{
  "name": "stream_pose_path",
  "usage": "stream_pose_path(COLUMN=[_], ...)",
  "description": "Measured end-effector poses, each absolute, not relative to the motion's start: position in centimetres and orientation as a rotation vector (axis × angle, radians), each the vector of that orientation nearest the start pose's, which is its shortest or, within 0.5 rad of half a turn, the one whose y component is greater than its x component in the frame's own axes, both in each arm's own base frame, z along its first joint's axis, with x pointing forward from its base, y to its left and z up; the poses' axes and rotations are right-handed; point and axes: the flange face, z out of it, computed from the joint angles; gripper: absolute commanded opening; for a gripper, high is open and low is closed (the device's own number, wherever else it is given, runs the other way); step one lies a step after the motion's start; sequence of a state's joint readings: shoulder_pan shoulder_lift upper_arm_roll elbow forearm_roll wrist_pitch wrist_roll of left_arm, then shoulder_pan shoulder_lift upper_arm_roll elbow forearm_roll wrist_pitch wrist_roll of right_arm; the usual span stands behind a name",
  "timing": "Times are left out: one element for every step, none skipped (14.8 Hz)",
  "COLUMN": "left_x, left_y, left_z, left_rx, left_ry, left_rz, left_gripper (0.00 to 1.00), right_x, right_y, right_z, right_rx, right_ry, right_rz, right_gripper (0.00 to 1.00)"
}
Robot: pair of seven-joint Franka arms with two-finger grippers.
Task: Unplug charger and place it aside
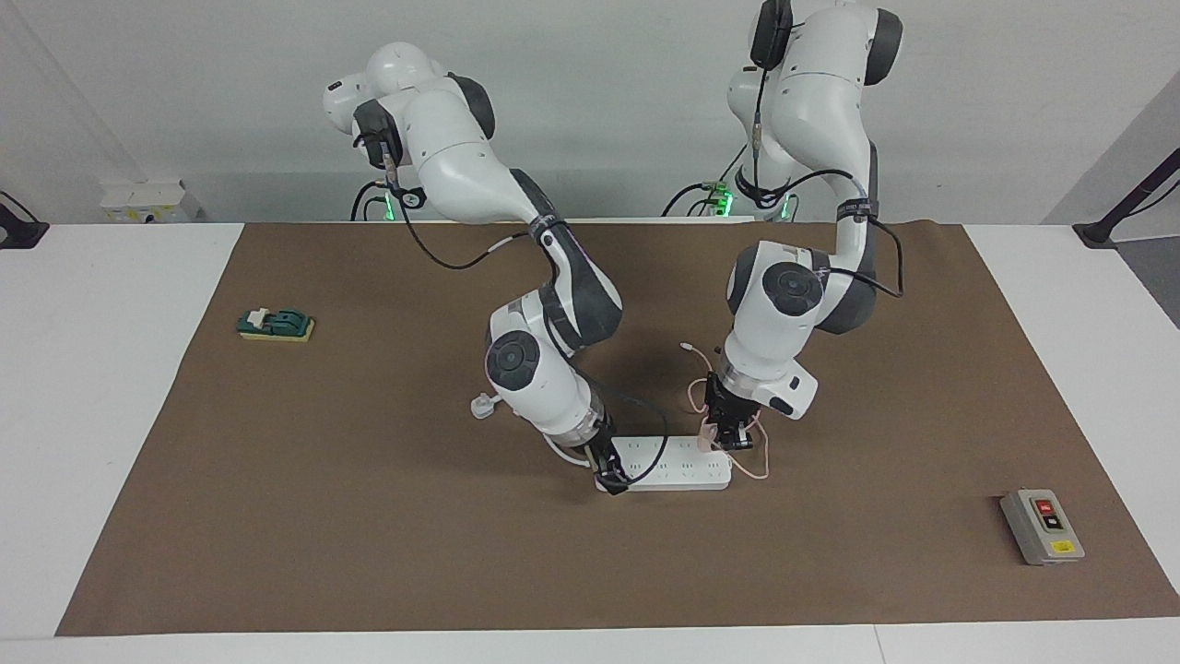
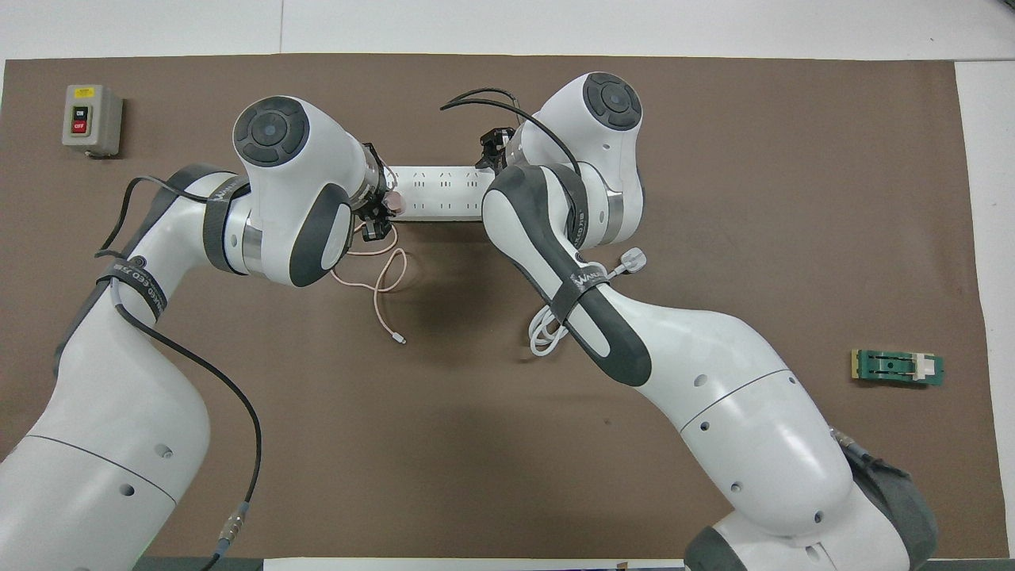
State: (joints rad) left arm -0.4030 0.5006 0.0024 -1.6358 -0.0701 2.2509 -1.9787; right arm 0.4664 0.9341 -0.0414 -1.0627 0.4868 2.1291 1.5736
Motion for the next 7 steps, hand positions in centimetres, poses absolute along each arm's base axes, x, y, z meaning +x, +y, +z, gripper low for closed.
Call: stream_pose_path(left_x=[63.65,63.65,63.65,63.64,63.64,63.63,63.63], left_y=[-27.19,-27.2,-27.2,-27.2,-27.21,-27.21,-27.22], left_z=[33.84,33.84,33.84,33.84,33.84,33.84,33.84], left_rx=[2.08,2.08,2.08,2.08,2.081,2.081,2.081], left_ry=[2.182,2.181,2.181,2.181,2.181,2.181,2.181], left_rz=[-0.014,-0.014,-0.014,-0.013,-0.013,-0.013,-0.012], left_gripper=[0.0,0.0,0.0,0.0,0.0,0.0,0.0], right_x=[70.68,70.7,70.7,70.71,70.72,70.74,70.74], right_y=[35.53,35.56,35.56,35.56,35.55,35.53,35.51], right_z=[27.79,27.67,27.66,27.67,27.68,27.74,27.76], right_rx=[-2.169,-2.168,-2.167,-2.166,-2.163,-2.159,-2.155], right_ry=[1.761,1.762,1.763,1.763,1.768,1.772,1.777], right_rz=[0.371,0.371,0.371,0.371,0.372,0.372,0.373], right_gripper=[1.0,1.0,0.99,0.83,0.74,0.65,0.6])
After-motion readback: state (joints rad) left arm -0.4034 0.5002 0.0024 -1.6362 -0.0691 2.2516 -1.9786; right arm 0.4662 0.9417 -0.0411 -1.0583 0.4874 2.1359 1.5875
